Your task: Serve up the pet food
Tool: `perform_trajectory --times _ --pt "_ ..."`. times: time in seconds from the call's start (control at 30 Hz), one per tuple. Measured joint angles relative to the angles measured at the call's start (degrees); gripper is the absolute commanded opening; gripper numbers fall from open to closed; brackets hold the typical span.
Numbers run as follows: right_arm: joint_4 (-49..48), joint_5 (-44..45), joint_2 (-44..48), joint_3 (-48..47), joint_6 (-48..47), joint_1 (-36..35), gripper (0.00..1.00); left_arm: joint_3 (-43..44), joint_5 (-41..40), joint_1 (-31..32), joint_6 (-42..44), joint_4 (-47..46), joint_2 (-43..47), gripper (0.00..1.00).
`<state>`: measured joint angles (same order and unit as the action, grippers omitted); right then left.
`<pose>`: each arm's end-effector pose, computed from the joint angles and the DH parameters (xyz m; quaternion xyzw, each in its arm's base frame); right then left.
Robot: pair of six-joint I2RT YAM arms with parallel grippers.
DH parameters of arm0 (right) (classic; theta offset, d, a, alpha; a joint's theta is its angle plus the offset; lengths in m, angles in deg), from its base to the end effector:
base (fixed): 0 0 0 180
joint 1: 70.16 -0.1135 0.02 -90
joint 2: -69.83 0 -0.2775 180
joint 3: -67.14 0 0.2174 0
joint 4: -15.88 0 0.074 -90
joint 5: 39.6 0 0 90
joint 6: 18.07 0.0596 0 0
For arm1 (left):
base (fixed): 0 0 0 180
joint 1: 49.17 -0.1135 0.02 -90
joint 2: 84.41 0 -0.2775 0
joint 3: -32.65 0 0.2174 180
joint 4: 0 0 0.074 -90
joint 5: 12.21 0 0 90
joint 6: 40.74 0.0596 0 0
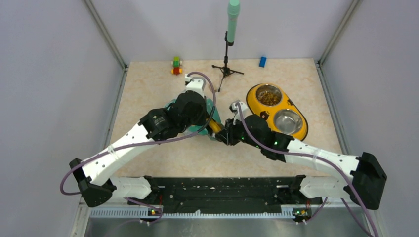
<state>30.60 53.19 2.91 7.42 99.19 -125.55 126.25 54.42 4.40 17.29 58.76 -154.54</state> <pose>0.1448 0.2048 0.2917 -0.1881 0.8069 0.3544 0.4336 0.1557 -0.1711 0.3867 0.0716 0.8718 -0.1735 0.4525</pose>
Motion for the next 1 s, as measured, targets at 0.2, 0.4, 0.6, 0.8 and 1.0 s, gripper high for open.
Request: perform_trajectory --times 0.2,0.4,0.6,0.8,1.0 --pt "3.8 0.4 5.5 0.2 -6.6 -1.8 0.0 3.9 5.1 -4.0 1.9 3.3 -0.2 0.0" --pt "9.6 1.0 6.5 -2.3 -11.3 -3.8 0.0 6.3 8.1 -5.4 2.7 5.6 -1.7 0.0" --pt "17.0 1.7 7.2 -6.7 -14.0 -4.8 0.0 7.4 8.2 -6.4 3.3 6.4 -1.7 0.0" --pt "25.9 1.4 10.6 -10.8 -15.8 -4.9 0.0 8.2 8.1 -6.9 3.7 7.3 -1.8 0.0" --pt "34.0 0.5 13.0 -14.0 -15.8 -5.0 0.0 9.4 8.2 -7.7 3.9 7.6 -2.6 0.0"
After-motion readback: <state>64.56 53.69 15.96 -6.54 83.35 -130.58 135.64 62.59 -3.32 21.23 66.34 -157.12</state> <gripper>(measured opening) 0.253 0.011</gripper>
